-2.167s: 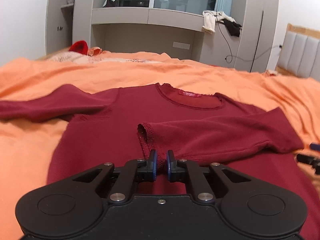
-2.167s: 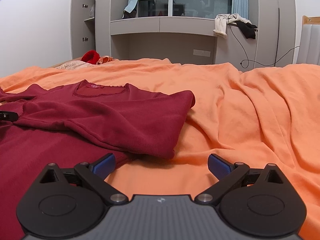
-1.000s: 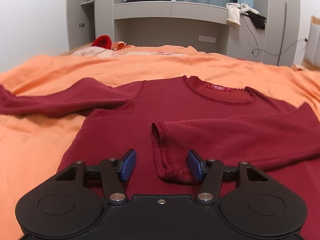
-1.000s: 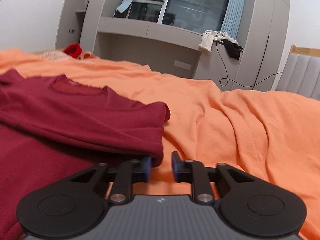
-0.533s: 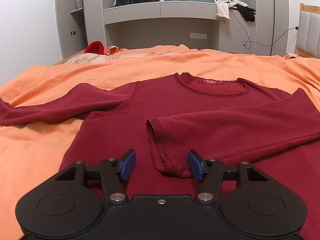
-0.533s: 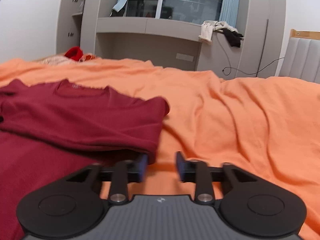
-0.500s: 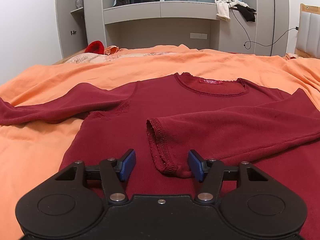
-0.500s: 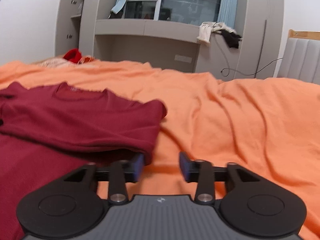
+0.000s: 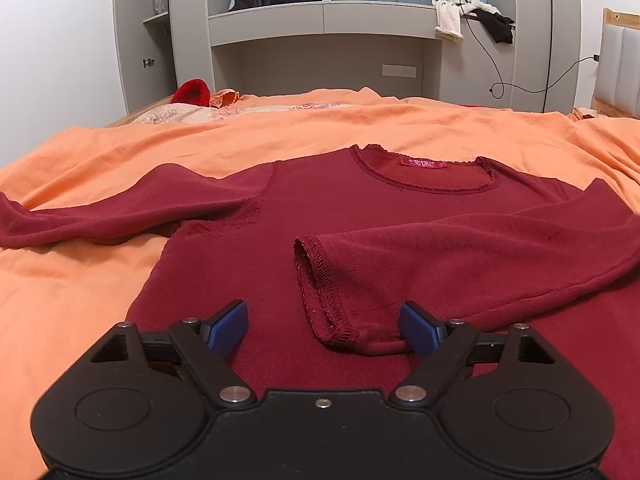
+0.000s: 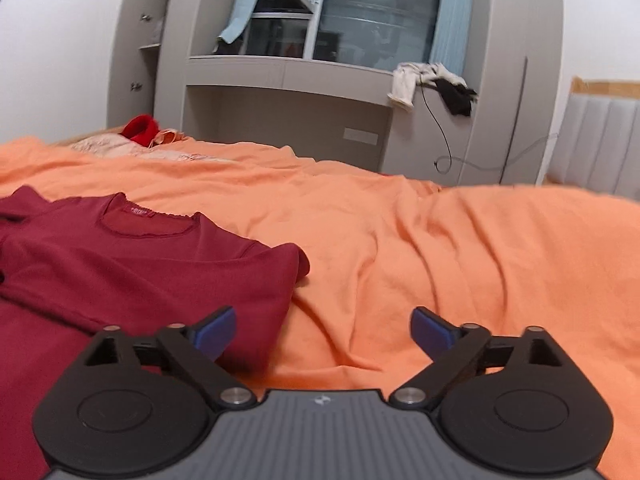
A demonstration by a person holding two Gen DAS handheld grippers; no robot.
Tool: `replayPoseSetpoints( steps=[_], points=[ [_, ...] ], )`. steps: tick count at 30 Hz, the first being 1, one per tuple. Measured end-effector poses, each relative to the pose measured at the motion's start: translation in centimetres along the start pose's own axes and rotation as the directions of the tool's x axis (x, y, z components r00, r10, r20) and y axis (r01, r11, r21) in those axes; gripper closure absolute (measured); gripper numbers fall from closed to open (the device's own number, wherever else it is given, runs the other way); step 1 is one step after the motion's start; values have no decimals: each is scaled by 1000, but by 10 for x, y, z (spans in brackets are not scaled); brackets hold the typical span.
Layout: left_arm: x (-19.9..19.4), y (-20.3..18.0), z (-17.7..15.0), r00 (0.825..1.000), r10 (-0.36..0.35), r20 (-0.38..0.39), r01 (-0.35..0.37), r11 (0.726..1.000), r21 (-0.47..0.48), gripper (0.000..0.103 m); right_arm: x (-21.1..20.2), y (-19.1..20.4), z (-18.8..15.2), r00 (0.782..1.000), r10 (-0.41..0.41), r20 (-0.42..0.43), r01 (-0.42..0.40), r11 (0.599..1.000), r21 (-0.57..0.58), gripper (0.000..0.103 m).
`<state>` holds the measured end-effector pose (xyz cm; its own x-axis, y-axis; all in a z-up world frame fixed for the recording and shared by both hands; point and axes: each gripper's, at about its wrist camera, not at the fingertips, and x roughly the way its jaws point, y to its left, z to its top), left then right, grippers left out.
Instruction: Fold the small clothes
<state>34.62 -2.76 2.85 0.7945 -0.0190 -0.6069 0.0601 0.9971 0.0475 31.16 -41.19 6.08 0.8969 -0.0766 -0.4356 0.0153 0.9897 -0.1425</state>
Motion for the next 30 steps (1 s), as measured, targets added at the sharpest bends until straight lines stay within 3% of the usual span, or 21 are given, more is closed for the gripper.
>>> replayPoseSetpoints(
  steps=[6,11,16,18,21,24,30],
  points=[
    [1,0,0,1000,3,-2,-3,1000,7,14,21,-7,1,998,46,43,-53,983,173,0],
    [1,-1,-1,1000,-12,8,12,1000,8,5,72,10,13,997,33,74,-46,983,179,0],
    [2,-2,-3,1000,-17,9,17,1000,13,2,114,15,11,998,-69,4,66,979,195,1],
    [3,-3,-3,1000,-19,7,19,1000,14,1,125,3,5,989,-136,-56,145,962,231,1],
    [3,-5,-3,1000,-19,5,19,1000,19,1,138,-23,-12,970,-170,-171,219,919,327,1],
    [3,-4,-3,1000,-23,3,23,1000,19,1,141,-42,-26,975,-116,-189,187,886,423,1],
    [3,-4,-2,1000,-27,4,27,1000,16,1,119,-37,-21,986,-96,-139,146,897,418,0]
  ],
)
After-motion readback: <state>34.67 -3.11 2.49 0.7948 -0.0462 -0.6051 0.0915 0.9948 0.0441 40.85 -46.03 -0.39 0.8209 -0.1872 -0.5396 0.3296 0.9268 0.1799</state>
